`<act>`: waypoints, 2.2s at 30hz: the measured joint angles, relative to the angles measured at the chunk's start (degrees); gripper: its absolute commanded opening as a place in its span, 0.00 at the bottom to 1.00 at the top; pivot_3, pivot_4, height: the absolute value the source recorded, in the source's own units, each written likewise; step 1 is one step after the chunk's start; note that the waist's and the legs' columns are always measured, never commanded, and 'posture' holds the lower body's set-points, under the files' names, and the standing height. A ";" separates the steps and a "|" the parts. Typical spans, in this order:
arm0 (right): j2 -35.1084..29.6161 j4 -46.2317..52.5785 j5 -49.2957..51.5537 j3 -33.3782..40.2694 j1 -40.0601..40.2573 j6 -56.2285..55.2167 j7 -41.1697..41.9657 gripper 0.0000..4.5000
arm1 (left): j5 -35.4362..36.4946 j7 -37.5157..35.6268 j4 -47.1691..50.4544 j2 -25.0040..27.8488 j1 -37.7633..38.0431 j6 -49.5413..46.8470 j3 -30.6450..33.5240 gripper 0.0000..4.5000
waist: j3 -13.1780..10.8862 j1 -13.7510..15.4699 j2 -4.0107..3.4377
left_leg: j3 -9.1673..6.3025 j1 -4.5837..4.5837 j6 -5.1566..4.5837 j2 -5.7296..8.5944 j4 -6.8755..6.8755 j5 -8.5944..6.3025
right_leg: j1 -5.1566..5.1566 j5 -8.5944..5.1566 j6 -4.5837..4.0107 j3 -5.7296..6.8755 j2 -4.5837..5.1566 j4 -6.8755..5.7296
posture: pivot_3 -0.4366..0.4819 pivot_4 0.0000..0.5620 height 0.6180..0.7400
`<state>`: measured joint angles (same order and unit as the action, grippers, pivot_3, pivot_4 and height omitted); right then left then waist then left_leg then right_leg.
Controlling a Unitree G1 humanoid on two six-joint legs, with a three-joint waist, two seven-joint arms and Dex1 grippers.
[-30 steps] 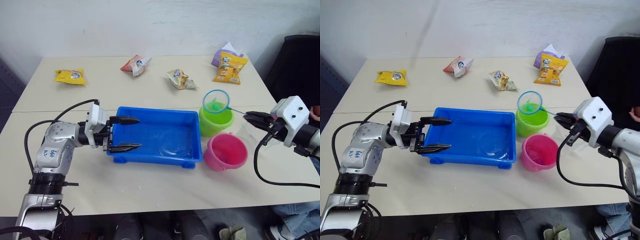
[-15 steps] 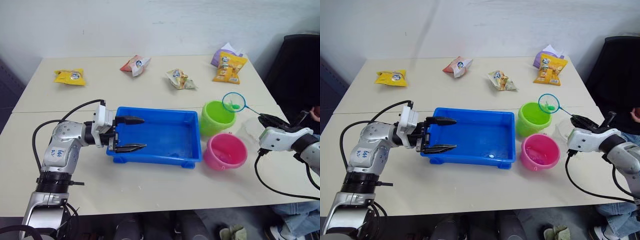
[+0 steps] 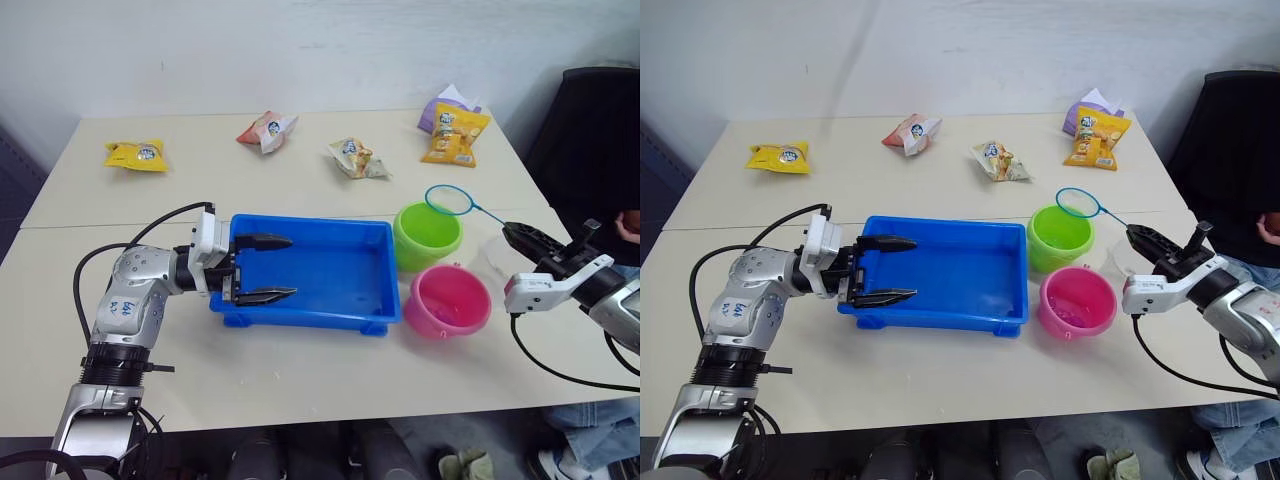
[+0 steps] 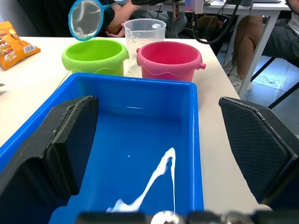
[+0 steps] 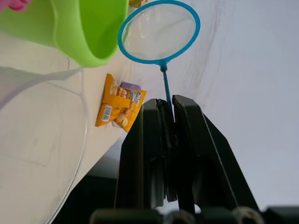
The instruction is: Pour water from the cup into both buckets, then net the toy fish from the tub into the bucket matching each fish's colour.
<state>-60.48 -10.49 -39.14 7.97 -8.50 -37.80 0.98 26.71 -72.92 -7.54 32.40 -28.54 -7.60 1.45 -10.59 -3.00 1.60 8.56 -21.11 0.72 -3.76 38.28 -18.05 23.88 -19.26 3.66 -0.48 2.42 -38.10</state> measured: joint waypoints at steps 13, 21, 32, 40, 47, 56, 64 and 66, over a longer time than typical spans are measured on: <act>2.92 35.84 72.12 -2.95 8.14 38.71 40.79 0.00 | 12.15 -3.42 12.16 8.26 6.00 -7.66 9.67 0.98 | 0.00 -0.09 0.01 | -0.27 0.13 -0.05 -0.10 -0.04 -0.03 | -0.26 0.00 0.00 0.08 0.01 0.06 | 0.48 0.27 0.99; 4.79 46.72 79.68 -12.92 5.83 55.22 47.22 0.00 | 18.07 -4.34 22.77 16.11 19.51 -14.24 17.15 0.98 | 0.03 0.13 0.08 | -0.38 0.11 -0.11 -0.04 -0.05 -0.06 | -0.33 -0.01 -0.02 0.17 0.11 0.20 | 0.48 0.27 0.99; 19.41 40.60 60.95 -33.73 4.27 57.97 46.12 0.00 | 10.11 -12.72 24.93 19.96 40.68 -3.08 20.67 0.98 | 0.34 0.11 0.59 | -0.41 0.09 -0.15 -0.02 -0.12 -0.09 | -0.26 -0.12 -0.24 0.33 0.18 0.19 | 0.48 0.27 0.99; 28.36 24.82 50.48 -39.92 2.47 47.69 48.82 0.00 | 9.90 -12.24 24.87 20.62 40.47 -2.89 20.93 0.98 | 0.38 -0.16 0.66 | -0.37 0.09 -0.15 -0.02 -0.15 -0.10 | -0.24 -0.13 -0.25 0.34 0.19 0.16 | 0.48 0.27 0.99; 29.91 21.63 50.28 -38.47 0.60 45.21 52.71 0.63 | 9.10 -10.90 24.70 20.63 39.75 -2.95 20.75 1.00 | 0.38 -0.12 0.65 | -0.38 0.09 -0.15 -0.03 -0.15 -0.11 | -0.23 -0.12 -0.25 0.35 0.19 0.15 | 0.48 0.27 0.99; 24.40 32.16 60.27 -28.37 4.91 48.22 57.64 0.99 | 8.01 -7.92 22.71 20.07 39.50 -2.61 20.31 1.00 | 0.37 0.03 0.64 | -0.42 0.07 -0.17 -0.03 -0.19 -0.14 | -0.24 -0.12 -0.24 0.37 0.21 0.17 | 0.48 0.27 0.99; 12.31 39.87 75.55 -3.08 16.12 49.28 64.02 0.99 | -0.40 -0.96 10.82 19.97 40.02 4.67 24.74 1.00 | 0.35 0.41 0.55 | -0.43 0.20 -0.58 -0.01 -0.20 -0.38 | -0.37 -0.12 -0.24 0.39 0.23 0.22 | 0.48 0.27 0.99; 10.06 39.70 77.41 5.45 17.68 48.29 66.42 0.99 | -2.62 1.30 6.06 19.95 39.23 7.34 25.78 1.00 | 0.37 0.51 0.59 | -0.44 0.21 -0.61 -0.03 -0.21 -0.40 | -0.40 -0.12 -0.24 0.41 0.23 0.25 | 0.48 0.27 0.99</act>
<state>-50.42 29.21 38.27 13.42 9.18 10.48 67.40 24.09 -71.62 -1.47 52.34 10.69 -0.26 27.23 -10.21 -2.49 2.19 8.11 -20.90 0.12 -3.79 38.07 -18.45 23.48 -19.38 3.42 -0.06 2.65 -37.86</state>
